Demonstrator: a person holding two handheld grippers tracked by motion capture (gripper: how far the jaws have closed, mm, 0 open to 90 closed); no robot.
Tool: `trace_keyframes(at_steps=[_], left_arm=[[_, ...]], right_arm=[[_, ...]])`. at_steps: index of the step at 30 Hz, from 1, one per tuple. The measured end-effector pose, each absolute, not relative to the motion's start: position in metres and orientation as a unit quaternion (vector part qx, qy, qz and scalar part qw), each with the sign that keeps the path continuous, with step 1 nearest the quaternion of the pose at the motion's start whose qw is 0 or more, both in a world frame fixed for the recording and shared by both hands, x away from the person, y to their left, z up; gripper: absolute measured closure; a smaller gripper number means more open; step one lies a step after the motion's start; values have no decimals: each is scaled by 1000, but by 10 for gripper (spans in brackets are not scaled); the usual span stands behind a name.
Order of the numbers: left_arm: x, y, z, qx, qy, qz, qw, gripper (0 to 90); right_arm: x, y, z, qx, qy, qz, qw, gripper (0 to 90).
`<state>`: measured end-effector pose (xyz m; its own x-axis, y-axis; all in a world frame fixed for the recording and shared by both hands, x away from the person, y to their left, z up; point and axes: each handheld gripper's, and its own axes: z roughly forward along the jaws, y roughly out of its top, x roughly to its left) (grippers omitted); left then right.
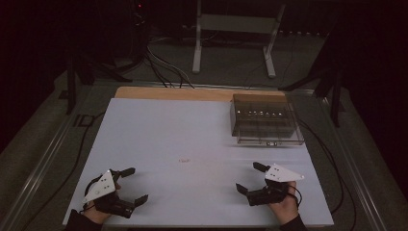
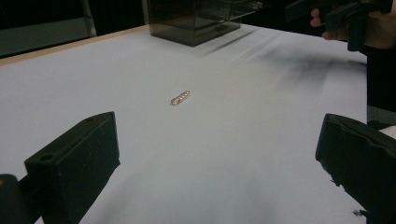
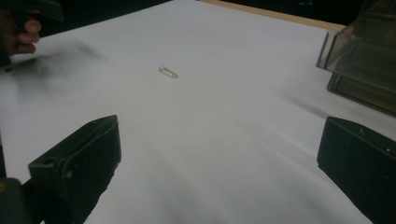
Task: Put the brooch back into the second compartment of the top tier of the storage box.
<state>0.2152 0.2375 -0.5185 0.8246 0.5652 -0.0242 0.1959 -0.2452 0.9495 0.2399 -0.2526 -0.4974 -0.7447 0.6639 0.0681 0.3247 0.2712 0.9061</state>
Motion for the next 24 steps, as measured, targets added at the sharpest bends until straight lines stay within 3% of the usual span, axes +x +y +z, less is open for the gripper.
trace_keyframes(at_steps=[24], left_arm=[[215, 237, -516, 771, 244, 161, 566, 6]], right_arm=[[258, -229, -448, 276, 777, 534, 186, 0]])
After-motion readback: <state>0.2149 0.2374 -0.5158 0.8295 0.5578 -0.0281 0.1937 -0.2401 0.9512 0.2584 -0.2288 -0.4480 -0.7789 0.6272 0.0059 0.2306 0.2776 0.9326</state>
